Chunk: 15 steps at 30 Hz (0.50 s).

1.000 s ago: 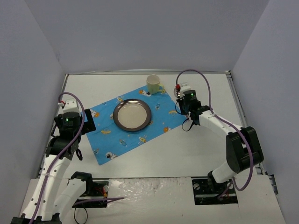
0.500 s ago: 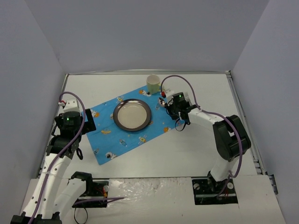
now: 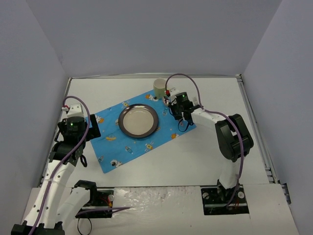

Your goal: Set the dinner table for one person

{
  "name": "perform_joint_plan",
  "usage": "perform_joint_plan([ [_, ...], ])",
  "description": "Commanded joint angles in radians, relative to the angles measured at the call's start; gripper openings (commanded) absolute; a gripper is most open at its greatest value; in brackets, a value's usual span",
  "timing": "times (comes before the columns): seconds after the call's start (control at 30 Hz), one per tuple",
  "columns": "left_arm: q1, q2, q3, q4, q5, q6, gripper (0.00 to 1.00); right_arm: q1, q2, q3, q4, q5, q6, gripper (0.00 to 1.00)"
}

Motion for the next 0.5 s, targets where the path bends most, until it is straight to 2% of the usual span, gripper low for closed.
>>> perform_joint_plan([
  [0.0,-0.005,0.003,0.01,0.027,-0.022,0.012,0.97,0.004,0.016,0.068,0.036,0.024,0.015,0.0],
  [0.47,-0.005,-0.002,0.01,0.026,-0.025,0.014,0.97,0.0,0.093,0.073,0.0,0.02,-0.037,0.0],
])
